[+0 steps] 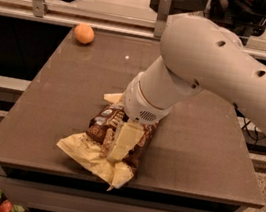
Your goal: Move brown chip bag near orange
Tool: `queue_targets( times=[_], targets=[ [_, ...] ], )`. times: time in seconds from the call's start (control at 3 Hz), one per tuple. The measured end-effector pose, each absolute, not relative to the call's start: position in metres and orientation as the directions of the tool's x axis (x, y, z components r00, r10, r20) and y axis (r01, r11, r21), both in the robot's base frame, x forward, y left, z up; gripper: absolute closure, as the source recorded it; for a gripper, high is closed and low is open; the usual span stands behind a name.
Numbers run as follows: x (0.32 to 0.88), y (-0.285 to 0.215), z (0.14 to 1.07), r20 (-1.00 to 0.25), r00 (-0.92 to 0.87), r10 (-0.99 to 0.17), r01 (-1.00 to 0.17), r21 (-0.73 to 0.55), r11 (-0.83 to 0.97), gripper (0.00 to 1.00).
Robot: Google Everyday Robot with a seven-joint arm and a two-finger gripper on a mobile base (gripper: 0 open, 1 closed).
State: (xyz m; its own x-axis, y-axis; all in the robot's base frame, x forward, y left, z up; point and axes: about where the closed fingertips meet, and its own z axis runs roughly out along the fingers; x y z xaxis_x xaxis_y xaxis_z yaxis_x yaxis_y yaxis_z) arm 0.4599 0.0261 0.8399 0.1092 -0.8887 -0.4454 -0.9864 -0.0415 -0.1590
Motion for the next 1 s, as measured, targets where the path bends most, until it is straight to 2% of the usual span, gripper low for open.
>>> queue_targets(
  times=[0.33,1.0],
  targets=[
    [0.4599,0.0261,0.8401,-0.445,0.109,-0.889,-0.986,-0.159,-0.042,1.0],
    [0.4612,0.0256,0.8416,-0.445,0.11,-0.889,-0.986,-0.162,-0.041,1.0]
  ],
)
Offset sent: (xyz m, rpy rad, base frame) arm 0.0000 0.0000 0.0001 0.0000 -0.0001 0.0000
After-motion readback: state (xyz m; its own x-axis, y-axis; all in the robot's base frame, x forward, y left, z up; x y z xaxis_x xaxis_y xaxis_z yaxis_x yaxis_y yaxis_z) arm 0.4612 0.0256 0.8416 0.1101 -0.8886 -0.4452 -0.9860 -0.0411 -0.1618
